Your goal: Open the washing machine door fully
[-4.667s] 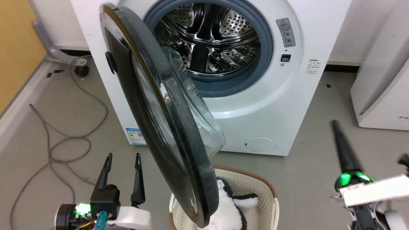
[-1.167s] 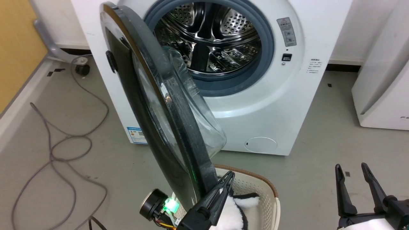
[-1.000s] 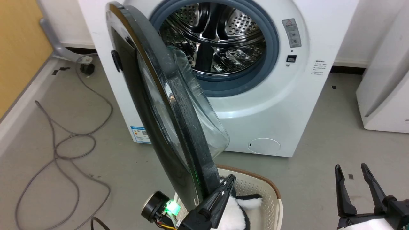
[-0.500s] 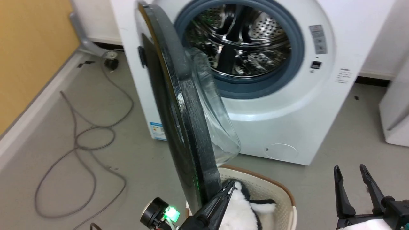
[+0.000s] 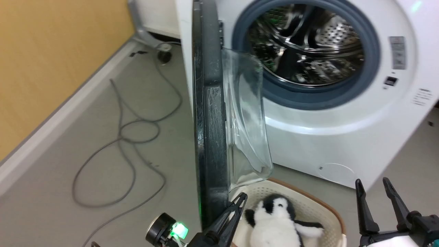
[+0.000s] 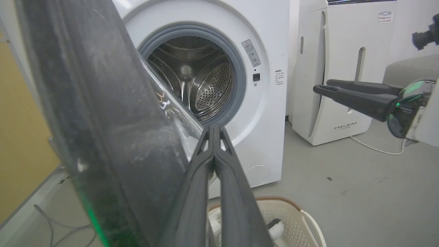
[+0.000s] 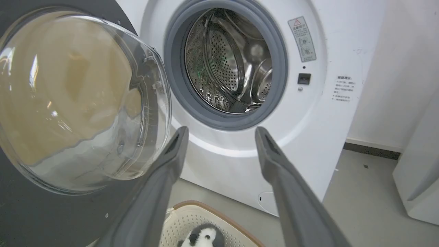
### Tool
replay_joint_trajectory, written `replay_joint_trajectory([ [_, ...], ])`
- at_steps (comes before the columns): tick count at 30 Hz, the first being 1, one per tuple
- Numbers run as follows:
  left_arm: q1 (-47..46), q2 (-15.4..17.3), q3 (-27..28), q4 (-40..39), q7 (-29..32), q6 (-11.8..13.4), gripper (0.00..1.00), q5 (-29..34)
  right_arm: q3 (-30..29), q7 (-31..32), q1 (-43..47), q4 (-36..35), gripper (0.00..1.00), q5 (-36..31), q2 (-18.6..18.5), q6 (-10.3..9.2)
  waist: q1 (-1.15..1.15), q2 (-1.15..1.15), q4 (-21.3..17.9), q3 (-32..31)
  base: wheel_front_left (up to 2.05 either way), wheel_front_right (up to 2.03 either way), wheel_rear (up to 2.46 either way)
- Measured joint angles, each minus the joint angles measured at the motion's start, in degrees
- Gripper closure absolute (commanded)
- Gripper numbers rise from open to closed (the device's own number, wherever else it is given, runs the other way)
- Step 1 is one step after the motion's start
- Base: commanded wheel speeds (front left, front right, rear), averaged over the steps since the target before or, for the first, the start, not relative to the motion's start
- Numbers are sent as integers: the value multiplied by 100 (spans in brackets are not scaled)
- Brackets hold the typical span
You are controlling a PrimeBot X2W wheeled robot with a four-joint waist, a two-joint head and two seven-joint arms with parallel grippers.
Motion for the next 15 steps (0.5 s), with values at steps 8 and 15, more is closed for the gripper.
replay_joint_trajectory([
  [8,103,103,216,-26,7,147,100,-51,-21,0,-1,2,0,9,2,0,0,0,496,79,0,0,0],
  [15,191,171,480,-43,7,263,100,-131,5,0,-23,5,0,10,3,0,0,0,849,198,0,0,0],
])
